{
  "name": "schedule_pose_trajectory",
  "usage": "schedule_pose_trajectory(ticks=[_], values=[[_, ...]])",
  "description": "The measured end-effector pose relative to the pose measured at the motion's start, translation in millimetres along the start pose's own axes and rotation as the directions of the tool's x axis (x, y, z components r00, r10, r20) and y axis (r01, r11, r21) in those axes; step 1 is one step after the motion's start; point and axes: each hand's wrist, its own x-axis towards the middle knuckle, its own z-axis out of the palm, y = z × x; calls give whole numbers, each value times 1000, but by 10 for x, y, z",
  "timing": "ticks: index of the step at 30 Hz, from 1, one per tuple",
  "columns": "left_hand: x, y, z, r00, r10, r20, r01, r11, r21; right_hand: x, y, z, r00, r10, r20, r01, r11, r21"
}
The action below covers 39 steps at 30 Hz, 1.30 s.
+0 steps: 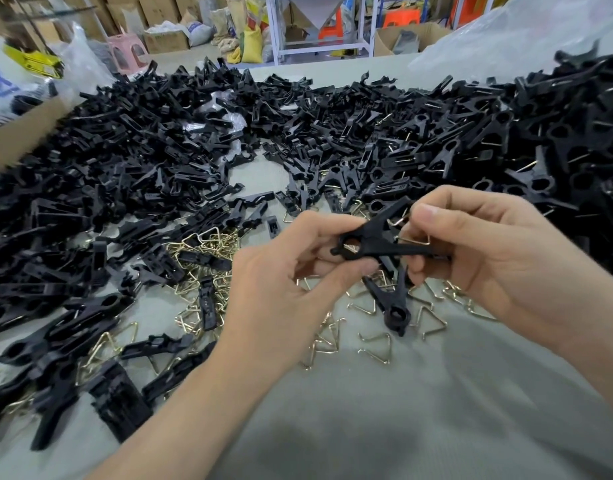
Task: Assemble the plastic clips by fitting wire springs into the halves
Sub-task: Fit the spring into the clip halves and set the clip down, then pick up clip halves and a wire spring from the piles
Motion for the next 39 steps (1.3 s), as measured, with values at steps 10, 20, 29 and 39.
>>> schedule_pose_trajectory(ticks=[10,20,29,39], values=[[11,-30,36,998,-59,13,60,992,-109,-7,-32,34,997,-39,-60,38,999,-31],[38,-18,43,992,-120,49,129,954,-270,-34,-86,99,977,-202,-71,189,969,-159],[72,-26,-34,989,-146,5,142,954,-263,-48,-91,101,952,-284,-116,245,931,-272],[107,-32,-86,980,-201,0,190,923,-335,-67,-33,163,907,-403,-125,328,859,-393]])
